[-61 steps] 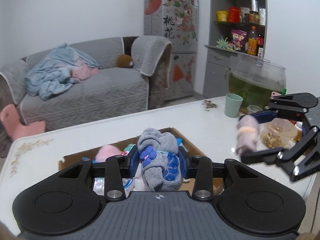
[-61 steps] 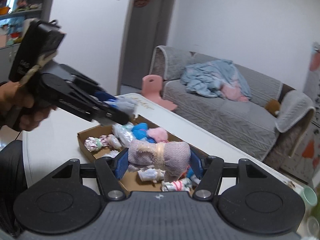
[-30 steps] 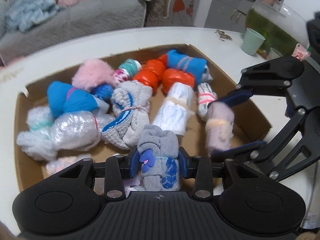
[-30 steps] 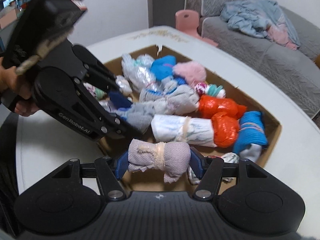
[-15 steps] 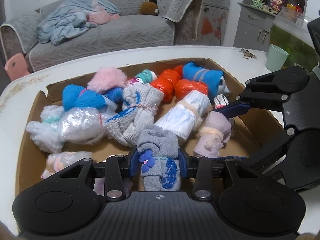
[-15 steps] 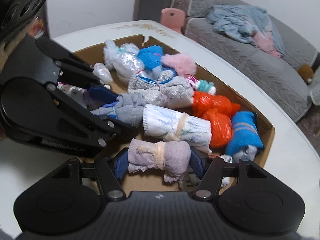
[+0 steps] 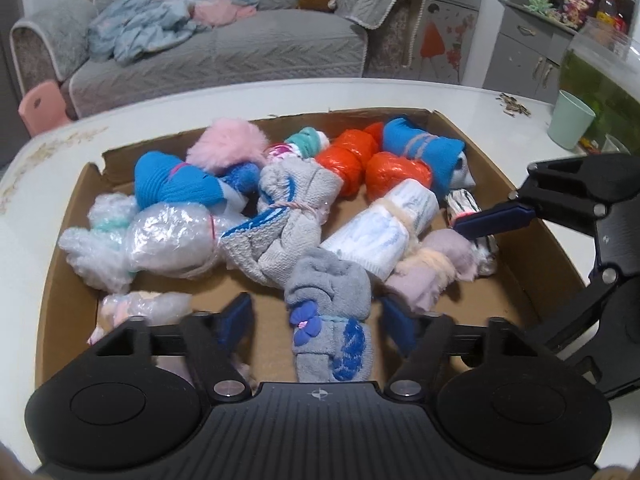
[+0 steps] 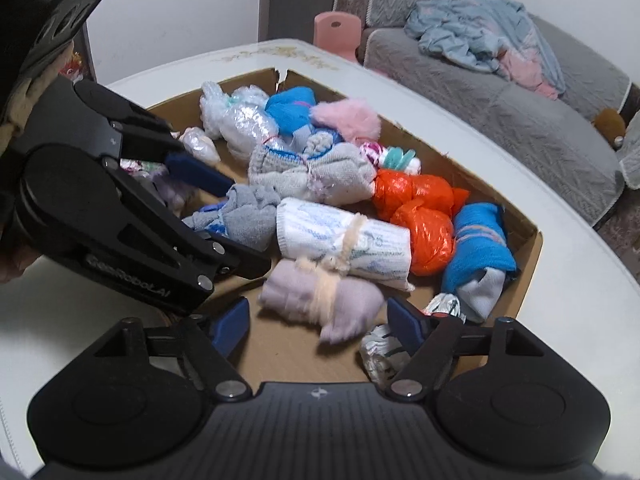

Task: Organize objects
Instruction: 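Open the left tool in the box while the right tool releases the pink bundle, then withdraw both open tools up from the box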

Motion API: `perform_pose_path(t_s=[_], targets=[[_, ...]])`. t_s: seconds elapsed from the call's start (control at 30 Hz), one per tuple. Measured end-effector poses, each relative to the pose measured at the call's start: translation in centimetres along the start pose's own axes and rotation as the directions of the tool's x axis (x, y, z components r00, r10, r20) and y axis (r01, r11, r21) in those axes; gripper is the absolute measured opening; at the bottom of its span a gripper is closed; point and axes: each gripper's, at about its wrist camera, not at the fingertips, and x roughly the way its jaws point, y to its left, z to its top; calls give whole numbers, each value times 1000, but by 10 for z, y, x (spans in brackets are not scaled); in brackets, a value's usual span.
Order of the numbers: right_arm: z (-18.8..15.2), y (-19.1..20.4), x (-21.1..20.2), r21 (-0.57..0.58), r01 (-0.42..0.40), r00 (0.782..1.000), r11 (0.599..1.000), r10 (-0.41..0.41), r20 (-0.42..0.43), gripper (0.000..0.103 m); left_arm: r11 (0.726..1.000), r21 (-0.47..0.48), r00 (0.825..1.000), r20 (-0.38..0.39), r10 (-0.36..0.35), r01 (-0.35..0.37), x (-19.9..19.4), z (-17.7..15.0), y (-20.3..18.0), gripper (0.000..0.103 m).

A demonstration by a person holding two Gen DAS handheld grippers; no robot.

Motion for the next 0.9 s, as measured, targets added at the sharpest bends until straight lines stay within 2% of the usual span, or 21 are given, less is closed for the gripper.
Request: perform_pose_path(t_s=[0.07, 0.3, 0.43, 0.53, 0.83, 0.9], targets=[[2, -1, -1, 6, -8, 1000, 1000, 8, -7, 79, 1000, -14, 1000, -8, -5, 5, -2, 3, 1, 88], [6, 2, 0, 9, -5, 998, 1000, 6, -58, 80, 999, -33, 998, -53, -23, 21, -7, 7, -1, 90], [7, -1, -4, 34, 0, 997, 999, 3, -77, 87, 999, -48, 998, -54, -24, 22, -17, 9, -2, 95], [10, 0, -6, 42, 14, 995, 999, -10, -99, 89, 998, -66, 998, -58, -23, 19, -24, 11, -3, 97], [14, 9, -21, 80, 61, 993, 995, -52, -108, 92, 995, -98, 1000, -7, 0, -1, -54, 9, 1, 100], [15, 12, -27, 101, 67, 994, 993, -57, -98, 98, 994, -106, 1000, 10, 8, -7, -61, 7, 2, 100]])
